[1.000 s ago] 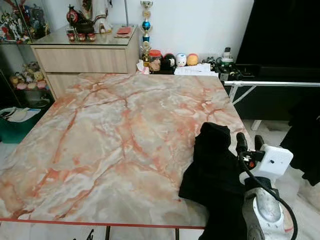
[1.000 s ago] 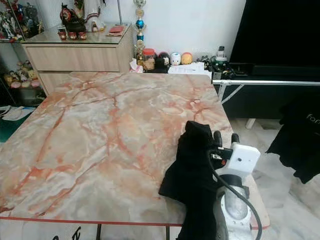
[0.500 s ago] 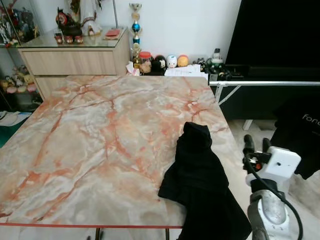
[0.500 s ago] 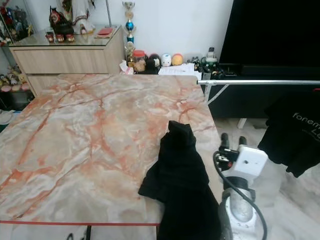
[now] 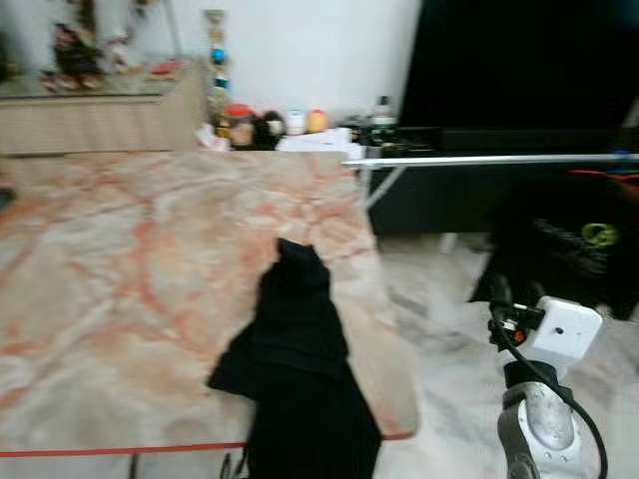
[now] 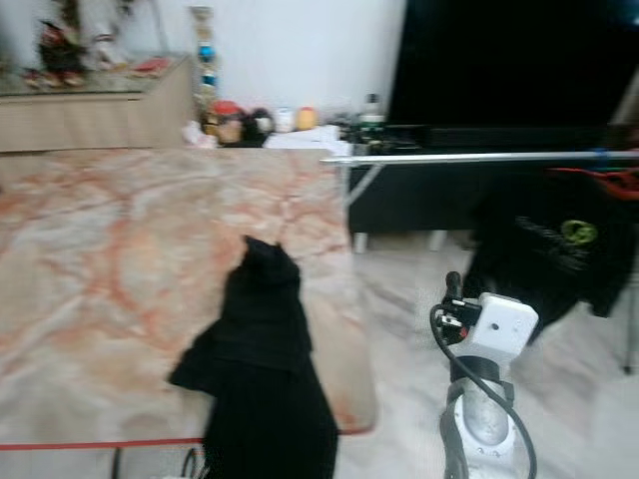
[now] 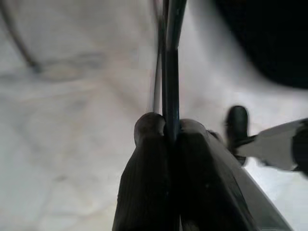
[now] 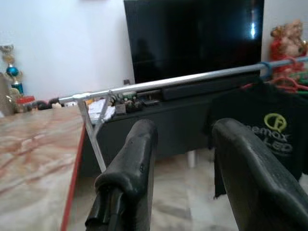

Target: Hang hanger

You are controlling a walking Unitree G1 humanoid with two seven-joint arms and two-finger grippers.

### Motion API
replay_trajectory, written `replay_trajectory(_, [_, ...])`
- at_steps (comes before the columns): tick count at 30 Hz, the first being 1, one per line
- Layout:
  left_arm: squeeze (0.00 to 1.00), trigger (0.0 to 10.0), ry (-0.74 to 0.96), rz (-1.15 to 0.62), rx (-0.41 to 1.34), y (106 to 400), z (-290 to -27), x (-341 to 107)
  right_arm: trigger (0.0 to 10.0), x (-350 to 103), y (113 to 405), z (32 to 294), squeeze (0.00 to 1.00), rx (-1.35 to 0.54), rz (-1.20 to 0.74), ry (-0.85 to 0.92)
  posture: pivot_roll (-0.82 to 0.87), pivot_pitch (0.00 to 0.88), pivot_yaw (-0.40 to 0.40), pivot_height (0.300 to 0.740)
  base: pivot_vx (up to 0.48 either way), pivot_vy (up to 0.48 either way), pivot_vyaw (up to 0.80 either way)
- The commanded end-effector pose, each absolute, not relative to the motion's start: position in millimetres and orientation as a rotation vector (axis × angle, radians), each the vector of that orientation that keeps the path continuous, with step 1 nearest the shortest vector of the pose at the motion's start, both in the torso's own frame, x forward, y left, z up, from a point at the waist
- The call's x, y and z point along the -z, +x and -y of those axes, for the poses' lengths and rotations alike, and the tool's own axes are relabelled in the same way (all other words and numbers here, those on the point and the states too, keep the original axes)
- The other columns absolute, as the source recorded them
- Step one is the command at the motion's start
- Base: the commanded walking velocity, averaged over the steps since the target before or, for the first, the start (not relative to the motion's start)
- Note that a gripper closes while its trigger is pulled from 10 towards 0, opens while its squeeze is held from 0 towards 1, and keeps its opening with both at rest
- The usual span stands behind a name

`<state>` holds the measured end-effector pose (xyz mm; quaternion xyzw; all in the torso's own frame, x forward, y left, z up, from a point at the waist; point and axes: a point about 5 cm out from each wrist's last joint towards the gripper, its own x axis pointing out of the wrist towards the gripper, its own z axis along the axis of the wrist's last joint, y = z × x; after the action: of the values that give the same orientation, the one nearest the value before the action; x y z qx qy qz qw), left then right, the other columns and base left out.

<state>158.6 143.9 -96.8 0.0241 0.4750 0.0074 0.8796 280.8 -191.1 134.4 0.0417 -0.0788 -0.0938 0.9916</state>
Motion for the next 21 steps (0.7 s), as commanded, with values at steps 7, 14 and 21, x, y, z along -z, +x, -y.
replay_trajectory(7, [0.0, 10.0, 0.051, -1.037, 0.003, 148, -148, 102, 10.0, -139, 283, 194, 0.0, 0.184, 0.174, 0.07, 0.01, 0.028, 0.01, 0.74, 0.0, -0.48, 0.0])
replay_trajectory(14, [0.0, 10.0, 0.052, -1.039, -0.004, 147, -154, 102, 10.0, -139, 283, 193, 0.0, 0.178, 0.173, 0.07, 0.01, 0.03, 0.01, 0.74, 0.0, -0.48, 0.0])
replay_trajectory(21, [0.0, 10.0, 0.052, -1.039, -0.002, 147, -156, 102, 10.0, -139, 284, 193, 0.0, 0.179, 0.173, 0.07, 0.01, 0.03, 0.011, 0.74, 0.0, -0.48, 0.0])
